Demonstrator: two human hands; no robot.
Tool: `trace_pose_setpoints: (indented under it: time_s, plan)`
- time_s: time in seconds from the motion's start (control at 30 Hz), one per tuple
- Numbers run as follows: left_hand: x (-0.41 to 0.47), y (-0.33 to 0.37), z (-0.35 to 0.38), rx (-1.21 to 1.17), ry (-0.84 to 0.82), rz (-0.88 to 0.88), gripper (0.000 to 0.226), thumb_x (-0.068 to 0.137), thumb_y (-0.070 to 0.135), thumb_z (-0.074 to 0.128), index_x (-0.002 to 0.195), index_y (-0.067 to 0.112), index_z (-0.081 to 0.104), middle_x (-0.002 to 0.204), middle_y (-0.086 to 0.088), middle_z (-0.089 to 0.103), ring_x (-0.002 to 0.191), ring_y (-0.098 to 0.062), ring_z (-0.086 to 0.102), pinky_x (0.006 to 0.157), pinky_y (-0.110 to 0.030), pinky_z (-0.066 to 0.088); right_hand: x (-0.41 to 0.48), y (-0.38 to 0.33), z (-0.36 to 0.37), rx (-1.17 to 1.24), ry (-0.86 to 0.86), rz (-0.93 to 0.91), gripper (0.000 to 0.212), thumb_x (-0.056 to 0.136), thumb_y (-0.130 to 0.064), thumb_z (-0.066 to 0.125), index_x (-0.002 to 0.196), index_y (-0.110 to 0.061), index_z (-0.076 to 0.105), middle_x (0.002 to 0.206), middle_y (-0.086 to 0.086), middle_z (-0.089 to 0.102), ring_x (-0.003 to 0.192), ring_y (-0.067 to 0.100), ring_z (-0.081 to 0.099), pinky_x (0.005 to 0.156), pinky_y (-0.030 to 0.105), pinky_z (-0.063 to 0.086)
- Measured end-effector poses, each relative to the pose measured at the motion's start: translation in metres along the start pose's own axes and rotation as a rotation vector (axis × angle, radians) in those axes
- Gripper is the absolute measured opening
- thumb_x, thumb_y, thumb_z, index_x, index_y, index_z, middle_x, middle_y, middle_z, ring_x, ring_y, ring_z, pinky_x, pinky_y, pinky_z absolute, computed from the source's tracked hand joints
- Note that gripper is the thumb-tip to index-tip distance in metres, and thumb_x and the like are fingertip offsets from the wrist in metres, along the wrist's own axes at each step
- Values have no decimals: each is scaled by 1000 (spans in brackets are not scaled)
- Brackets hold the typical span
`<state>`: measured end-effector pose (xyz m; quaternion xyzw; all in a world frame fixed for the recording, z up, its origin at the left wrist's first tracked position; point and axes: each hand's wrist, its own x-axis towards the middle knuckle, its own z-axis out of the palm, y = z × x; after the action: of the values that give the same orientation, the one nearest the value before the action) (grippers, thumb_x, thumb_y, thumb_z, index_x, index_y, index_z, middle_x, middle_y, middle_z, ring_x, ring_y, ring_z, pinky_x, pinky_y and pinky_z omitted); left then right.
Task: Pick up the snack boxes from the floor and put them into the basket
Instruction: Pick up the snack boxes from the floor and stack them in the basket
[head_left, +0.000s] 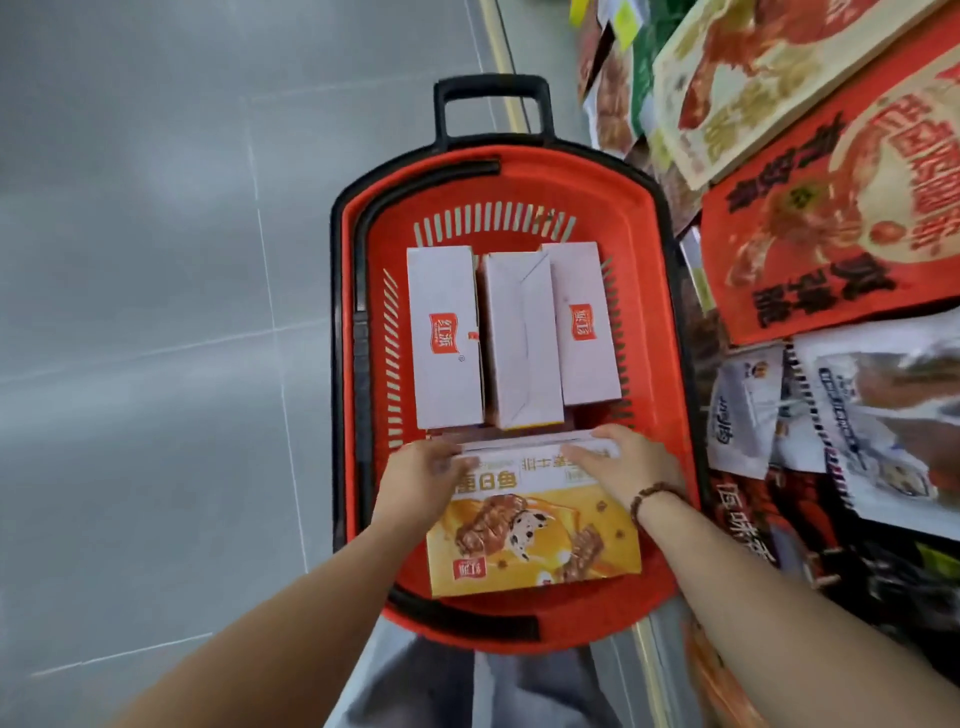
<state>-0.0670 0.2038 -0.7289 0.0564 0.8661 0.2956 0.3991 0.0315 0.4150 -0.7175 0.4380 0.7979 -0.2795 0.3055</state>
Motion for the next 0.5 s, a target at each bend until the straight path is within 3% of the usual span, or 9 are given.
trace_pose_setpoints:
  time_s: [0.2, 0.3, 0.4, 0.5]
  plan:
    - [26, -21, 33, 140, -30, -6, 62, 72, 39, 78, 126, 16, 56, 132, -3, 52, 122, -19, 45, 100, -26, 33, 32, 3, 39, 27, -26, -2, 62, 81, -52, 62, 136, -31, 41, 131, 13, 52, 114, 32, 55, 90, 36, 47]
    - [26, -32, 48, 233, -29, 3, 78, 73, 31, 77, 140, 29, 37, 151, -5, 25, 137, -24, 23, 111, -35, 25, 31, 4, 60, -11, -76, -51, 86, 79, -42, 69, 147, -29, 18, 150, 19, 21, 119, 35, 51, 96, 36, 44]
    - [24, -40, 63, 424, -97, 80, 92, 79, 23, 72, 147, 38, 14, 158, -4, -3, 144, -31, -4, 114, -40, 21, 26, 10, 81, -174, -206, -154, 99, 78, -40, 71, 149, -39, 0, 156, 5, -21, 143, 37, 15, 111, 40, 31]
    - [23, -47, 77, 589, -201, 121, 99, 83, 16, 67, 146, 44, -4, 155, 2, -24, 138, -35, -29, 111, -42, 29, 20, 12, 99, -254, -267, -205, 100, 82, -34, 69, 146, -44, -7, 151, -2, -36, 142, 41, -17, 113, 47, 26]
